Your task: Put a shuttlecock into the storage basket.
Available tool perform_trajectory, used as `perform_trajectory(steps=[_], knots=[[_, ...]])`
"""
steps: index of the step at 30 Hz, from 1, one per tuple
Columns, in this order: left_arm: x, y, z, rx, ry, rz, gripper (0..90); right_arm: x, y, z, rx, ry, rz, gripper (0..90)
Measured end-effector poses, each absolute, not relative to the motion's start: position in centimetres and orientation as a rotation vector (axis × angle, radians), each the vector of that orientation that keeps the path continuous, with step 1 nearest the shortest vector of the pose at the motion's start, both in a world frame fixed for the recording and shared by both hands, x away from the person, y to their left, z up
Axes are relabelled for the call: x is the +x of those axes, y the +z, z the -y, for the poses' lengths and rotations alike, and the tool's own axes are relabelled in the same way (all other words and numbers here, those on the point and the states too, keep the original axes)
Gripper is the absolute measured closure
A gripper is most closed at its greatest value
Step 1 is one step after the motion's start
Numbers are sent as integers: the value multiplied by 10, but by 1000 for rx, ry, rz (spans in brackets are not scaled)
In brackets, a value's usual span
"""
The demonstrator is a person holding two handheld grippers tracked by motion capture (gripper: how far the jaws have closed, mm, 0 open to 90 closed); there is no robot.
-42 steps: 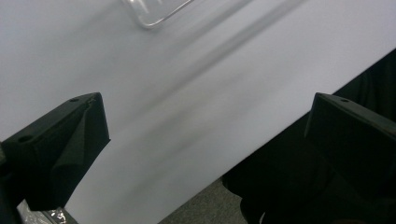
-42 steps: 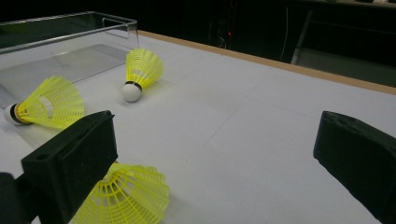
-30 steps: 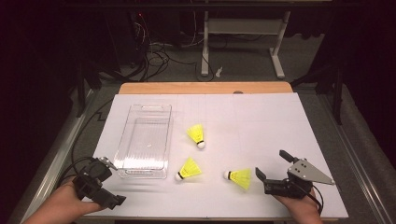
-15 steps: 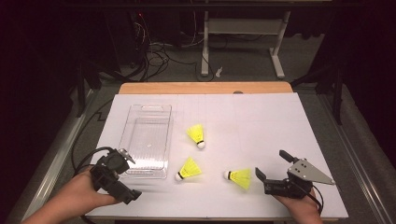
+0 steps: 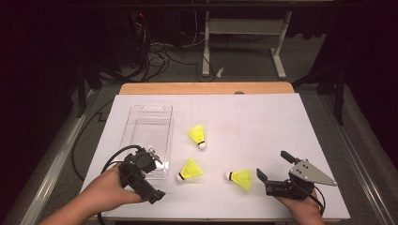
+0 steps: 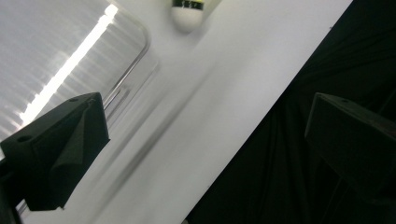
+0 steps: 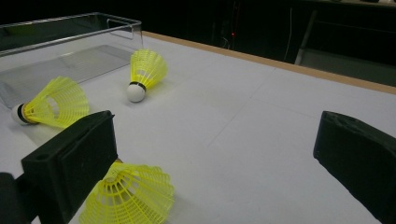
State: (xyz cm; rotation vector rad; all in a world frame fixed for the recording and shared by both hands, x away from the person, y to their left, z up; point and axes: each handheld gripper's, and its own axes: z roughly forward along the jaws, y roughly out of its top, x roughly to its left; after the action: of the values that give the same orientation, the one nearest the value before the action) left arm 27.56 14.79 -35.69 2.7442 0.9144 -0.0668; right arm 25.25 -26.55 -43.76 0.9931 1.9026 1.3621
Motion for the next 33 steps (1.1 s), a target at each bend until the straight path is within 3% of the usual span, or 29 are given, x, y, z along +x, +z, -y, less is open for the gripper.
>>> perform_trajectory(steps=[33], knots=[[308,-370,-77,2731,-124,-797,8,252,-437,267,990,1374,-1908,0]])
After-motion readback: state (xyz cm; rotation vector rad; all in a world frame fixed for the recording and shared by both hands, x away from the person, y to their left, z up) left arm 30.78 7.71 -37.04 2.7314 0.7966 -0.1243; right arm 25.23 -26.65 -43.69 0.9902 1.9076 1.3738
